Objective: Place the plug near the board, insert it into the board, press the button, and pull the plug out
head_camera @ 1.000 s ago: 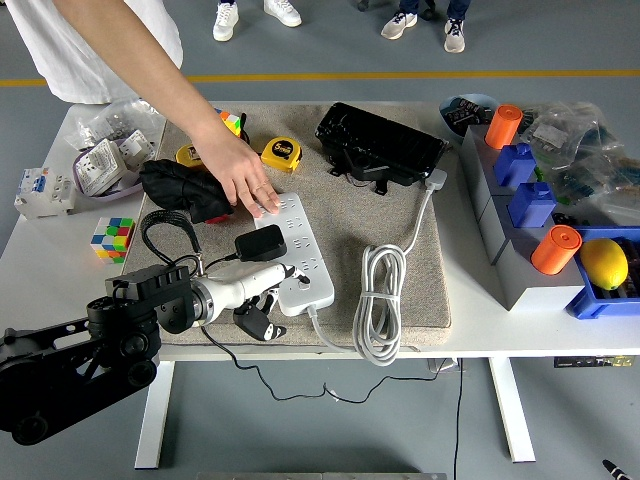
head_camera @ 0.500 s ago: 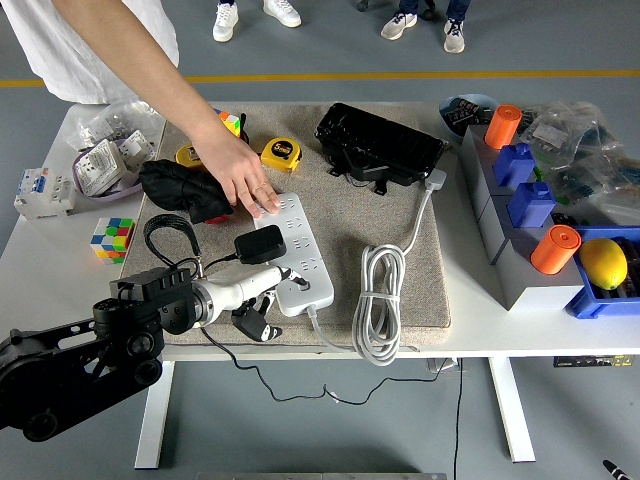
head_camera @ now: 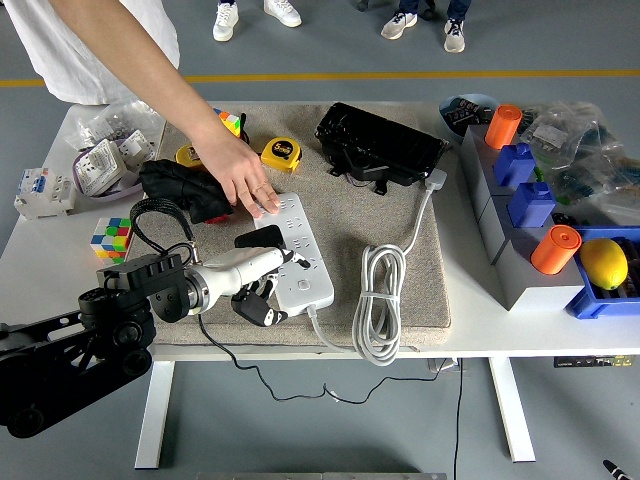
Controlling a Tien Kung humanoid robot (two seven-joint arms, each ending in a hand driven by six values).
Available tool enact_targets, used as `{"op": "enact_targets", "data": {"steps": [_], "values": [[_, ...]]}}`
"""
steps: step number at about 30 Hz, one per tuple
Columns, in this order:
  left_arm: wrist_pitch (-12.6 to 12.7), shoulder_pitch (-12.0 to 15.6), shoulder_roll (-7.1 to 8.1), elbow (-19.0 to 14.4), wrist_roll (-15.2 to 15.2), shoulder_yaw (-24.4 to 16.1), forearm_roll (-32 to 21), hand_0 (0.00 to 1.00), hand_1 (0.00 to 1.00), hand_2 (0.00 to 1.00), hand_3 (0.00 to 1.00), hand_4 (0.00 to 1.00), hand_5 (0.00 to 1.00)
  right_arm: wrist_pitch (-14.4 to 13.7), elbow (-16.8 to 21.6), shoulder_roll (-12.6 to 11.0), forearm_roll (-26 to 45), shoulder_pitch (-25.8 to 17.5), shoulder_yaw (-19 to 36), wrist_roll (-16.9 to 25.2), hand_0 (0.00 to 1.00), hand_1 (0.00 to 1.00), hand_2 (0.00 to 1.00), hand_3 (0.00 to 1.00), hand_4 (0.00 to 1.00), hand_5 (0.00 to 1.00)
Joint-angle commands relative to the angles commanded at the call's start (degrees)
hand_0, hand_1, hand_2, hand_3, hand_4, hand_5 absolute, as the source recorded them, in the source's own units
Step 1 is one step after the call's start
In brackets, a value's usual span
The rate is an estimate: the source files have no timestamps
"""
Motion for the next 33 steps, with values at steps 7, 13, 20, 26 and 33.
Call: {"op": "enact_targets", "data": {"steps": [7, 13, 20, 26, 33], "values": [[6.3, 1.2, 0.17, 1.2, -8.0, -2.5, -2.8, 0.048, 0.102, 0.170, 0.868, 0.767, 0.002, 0.0, -0.1, 0.1, 0.0, 0.0, 0.0, 0.0, 0.611, 0.631, 0.649, 0.552, 0.998, 0.466], [15.9, 2.3, -0.31, 3.7, -20.0, -3.1, -8.7, 0.114, 0.166, 0.262, 0.800, 0.718, 0.048, 0.0, -0.1, 0.2, -0.1, 0.1, 0.1, 0.0, 0.611, 0.631, 0.649, 0.552, 0.998, 0.466], [24.3, 3.9, -1.62, 7.0, -30.7, -3.5, -19.8, 0.422, 0.590, 0.566, 0.620, 0.853, 0.398, 0.0, -0.1, 0.2, -0.1, 0.0, 0.0, 0.0, 0.611, 0.631, 0.649, 0.552, 0.998, 0.466], [28.1, 5.2, -3.07, 9.7, -37.7, -4.3, -28.0, 0.585, 0.674, 0.652, 0.613, 0.851, 0.405, 0.0, -0.1, 0.3, -0.1, 0.1, -0.1, 0.0, 0.611, 0.631, 0.649, 0.552, 0.998, 0.466], [29.4, 6.1, -4.05, 11.6, -40.9, -5.0, -30.5, 0.742, 0.760, 0.744, 0.702, 0.863, 0.441, 0.0, -0.1, 0.4, -0.1, 0.1, 0.0, 0.0, 0.611, 0.631, 0.649, 0.552, 0.998, 0.466]]}}
